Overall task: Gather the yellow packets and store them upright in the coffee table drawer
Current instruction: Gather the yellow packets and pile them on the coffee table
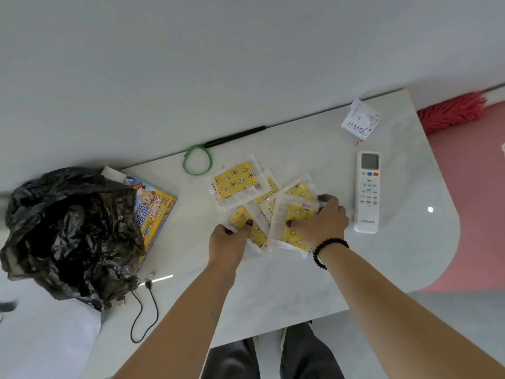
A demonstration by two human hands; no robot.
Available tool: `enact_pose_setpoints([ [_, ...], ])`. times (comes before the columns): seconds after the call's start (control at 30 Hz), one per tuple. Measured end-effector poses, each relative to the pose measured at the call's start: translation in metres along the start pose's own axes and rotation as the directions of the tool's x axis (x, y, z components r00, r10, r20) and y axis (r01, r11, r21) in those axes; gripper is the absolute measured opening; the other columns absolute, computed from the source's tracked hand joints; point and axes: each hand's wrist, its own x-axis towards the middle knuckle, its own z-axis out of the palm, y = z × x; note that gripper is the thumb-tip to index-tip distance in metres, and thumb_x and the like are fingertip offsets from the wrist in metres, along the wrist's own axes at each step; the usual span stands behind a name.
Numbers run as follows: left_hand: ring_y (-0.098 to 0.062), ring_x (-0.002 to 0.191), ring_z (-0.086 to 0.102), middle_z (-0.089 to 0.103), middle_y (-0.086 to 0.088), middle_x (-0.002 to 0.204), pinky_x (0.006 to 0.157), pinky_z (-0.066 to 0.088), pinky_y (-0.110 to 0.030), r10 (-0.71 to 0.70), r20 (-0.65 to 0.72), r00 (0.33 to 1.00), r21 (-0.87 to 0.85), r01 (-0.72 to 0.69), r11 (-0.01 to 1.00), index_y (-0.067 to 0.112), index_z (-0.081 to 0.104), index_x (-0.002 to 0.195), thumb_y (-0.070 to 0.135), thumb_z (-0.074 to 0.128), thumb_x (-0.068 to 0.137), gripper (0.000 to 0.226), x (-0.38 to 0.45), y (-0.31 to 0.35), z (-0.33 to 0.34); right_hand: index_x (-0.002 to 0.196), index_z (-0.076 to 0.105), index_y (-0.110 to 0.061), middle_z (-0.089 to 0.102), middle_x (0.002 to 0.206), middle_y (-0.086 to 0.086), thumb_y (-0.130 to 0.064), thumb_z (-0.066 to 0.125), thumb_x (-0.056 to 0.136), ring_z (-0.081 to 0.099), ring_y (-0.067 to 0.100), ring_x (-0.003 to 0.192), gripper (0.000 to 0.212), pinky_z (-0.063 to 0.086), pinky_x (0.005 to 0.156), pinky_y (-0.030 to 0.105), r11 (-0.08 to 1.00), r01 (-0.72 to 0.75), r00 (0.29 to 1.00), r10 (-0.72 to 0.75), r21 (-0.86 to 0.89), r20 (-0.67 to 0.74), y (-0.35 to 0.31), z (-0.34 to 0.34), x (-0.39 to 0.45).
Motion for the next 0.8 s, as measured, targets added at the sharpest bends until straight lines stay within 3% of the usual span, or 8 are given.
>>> enact_pose_setpoints([
  [0.07, -0.017, 0.065, 0.048, 0.058, -0.004, 0.085, 0.058, 0.039, -0.027, 0.010, -0.002, 1.000, 0.002, -0.010, 1.000, 0.013, 0.058, 0.093, 0.021, 0.070, 0.084, 0.016, 0.000, 0.002, 0.004, 0.127, 0.040, -0.017, 0.042, 0.125, 0.009, -0.024, 0.083, 0.066, 0.036, 0.028, 0.121, 0.075, 0.035, 0.080, 0.029, 0.999, 0.027, 0.999, -0.026, -0.026, 0.038, 0.000, 0.000, 0.000],
  [0.23, -0.020, 0.079, 0.060, 0.066, -0.005, 0.093, 0.062, 0.047, -0.027, 0.041, -0.054, 0.998, -0.009, -0.042, 0.999, 0.009, 0.062, 0.101, 0.026, 0.078, 0.078, 0.033, 0.000, 0.002, 0.011, 0.122, 0.045, -0.017, 0.042, 0.121, 0.007, -0.024, 0.082, 0.066, 0.034, 0.027, 0.120, 0.068, 0.034, 0.079, 0.027, 0.995, 0.089, 0.993, -0.086, -0.045, 0.077, 0.003, 0.002, -0.001],
  [0.43, -0.013, 0.058, 0.049, 0.061, 0.006, 0.067, 0.056, 0.038, -0.023, 0.031, 0.029, 0.999, -0.105, -0.028, 0.994, 0.020, 0.062, 0.073, 0.029, 0.077, 0.079, 0.019, -0.009, 0.004, 0.018, 0.123, 0.047, -0.020, 0.041, 0.121, 0.004, -0.020, 0.080, 0.068, 0.035, 0.022, 0.118, 0.064, 0.040, 0.087, 0.029, 0.977, 0.212, 0.967, -0.205, -0.029, 0.154, 0.009, -0.001, -0.005],
  [0.53, -0.013, 0.070, 0.059, 0.068, 0.007, 0.079, 0.059, 0.041, -0.023, 0.064, 0.069, 0.996, -0.111, -0.056, 0.992, 0.020, 0.068, 0.087, 0.027, 0.080, 0.077, 0.017, -0.013, 0.003, 0.022, 0.124, 0.050, -0.024, 0.041, 0.116, 0.001, -0.017, 0.080, 0.068, 0.039, 0.021, 0.117, 0.063, 0.045, 0.089, 0.030, 0.966, 0.259, 0.948, -0.257, 0.012, 0.189, 0.013, -0.002, -0.008],
  [0.63, -0.017, 0.086, 0.068, 0.073, 0.005, 0.095, 0.063, 0.049, -0.026, 0.102, 0.089, 0.991, -0.127, -0.091, 0.988, 0.022, 0.069, 0.105, 0.018, 0.077, 0.079, 0.027, -0.016, 0.000, 0.023, 0.125, 0.052, -0.027, 0.039, 0.110, -0.004, -0.015, 0.079, 0.070, 0.045, 0.015, 0.110, 0.062, 0.042, 0.081, 0.019, 0.956, 0.283, 0.925, -0.292, 0.071, 0.243, 0.017, 0.000, -0.013],
  [0.7, -0.020, 0.090, 0.069, 0.073, 0.004, 0.097, 0.070, 0.055, -0.034, 0.115, 0.090, 0.989, -0.140, -0.102, 0.985, 0.024, 0.068, 0.105, 0.013, 0.074, 0.082, 0.026, -0.016, -0.003, 0.022, 0.124, 0.052, -0.028, 0.039, 0.109, -0.005, -0.013, 0.079, 0.071, 0.049, 0.008, 0.098, 0.061, 0.039, 0.073, 0.007, 0.952, 0.281, 0.918, -0.303, 0.120, 0.256, 0.020, 0.002, -0.016],
  [0.8, -0.023, 0.093, 0.069, 0.073, 0.002, 0.098, 0.081, 0.057, -0.042, 0.107, 0.081, 0.991, -0.138, -0.095, 0.986, 0.026, 0.068, 0.100, 0.013, 0.072, 0.084, 0.021, -0.018, -0.011, 0.013, 0.119, 0.055, -0.030, 0.045, 0.106, -0.005, -0.014, 0.080, 0.070, 0.051, 0.001, 0.084, 0.057, 0.040, 0.067, 0.005, 0.949, 0.258, 0.918, -0.300, 0.183, 0.260, 0.025, 0.007, -0.020],
])
